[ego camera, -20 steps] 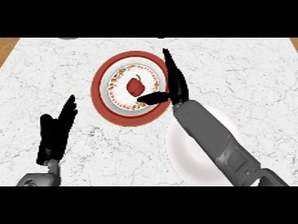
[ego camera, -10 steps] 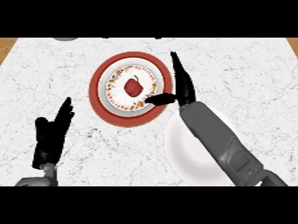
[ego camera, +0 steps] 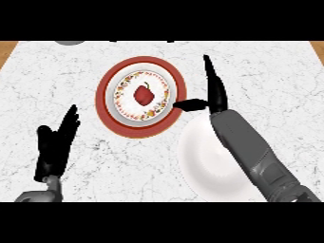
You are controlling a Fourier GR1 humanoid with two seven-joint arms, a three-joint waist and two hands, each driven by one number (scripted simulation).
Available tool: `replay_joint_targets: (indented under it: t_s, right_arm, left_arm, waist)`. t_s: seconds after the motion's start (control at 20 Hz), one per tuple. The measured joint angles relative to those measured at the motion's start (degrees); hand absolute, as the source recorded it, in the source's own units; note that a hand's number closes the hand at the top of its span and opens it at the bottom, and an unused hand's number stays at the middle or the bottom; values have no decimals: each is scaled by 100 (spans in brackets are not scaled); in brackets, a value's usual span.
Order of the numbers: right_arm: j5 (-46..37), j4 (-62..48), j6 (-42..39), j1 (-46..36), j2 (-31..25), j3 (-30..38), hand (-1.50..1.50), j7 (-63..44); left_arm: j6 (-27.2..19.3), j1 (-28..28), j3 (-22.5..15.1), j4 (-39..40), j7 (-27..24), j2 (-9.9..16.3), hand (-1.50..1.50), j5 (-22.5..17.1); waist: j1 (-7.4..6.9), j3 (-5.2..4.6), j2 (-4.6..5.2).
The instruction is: Pick the bell pepper from the plate and place it in the plate
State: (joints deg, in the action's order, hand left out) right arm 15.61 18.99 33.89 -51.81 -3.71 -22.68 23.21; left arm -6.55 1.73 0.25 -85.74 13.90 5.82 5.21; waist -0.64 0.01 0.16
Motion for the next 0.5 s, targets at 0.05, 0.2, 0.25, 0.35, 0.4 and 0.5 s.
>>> replay_joint_targets:
  t_s: [0.05,0.2,0.25,0.35,0.4,0.5]
  right_arm:
    - [-30,-17,17,-18,-41,55,-150,-32]
    - [-105,-88,108,106,-70,248,-150,106]
    - [-124,-157,93,114,-99,326,-150,167]
    - [-198,-143,74,148,-161,423,-150,152]
    - [-233,-190,45,186,-184,479,-150,222]
    - [-324,-258,17,191,-217,554,-150,206]
  left_arm:
    - [7,46,32,112,-46,6,0,0]
    - [8,25,22,121,-78,-22,0,22]
    - [1,37,18,60,-16,-22,0,32]
    - [-14,60,21,-7,70,-7,0,71]
    - [-30,70,-4,-14,86,-32,0,99]
    - [-47,7,-37,-25,34,-74,0,132]
  waist:
    - [4,0,1]
    - [1,0,2]
    - [-8,0,4]
    - [-1,1,2]
    - [-5,1,2]
    - [-10,0,3]
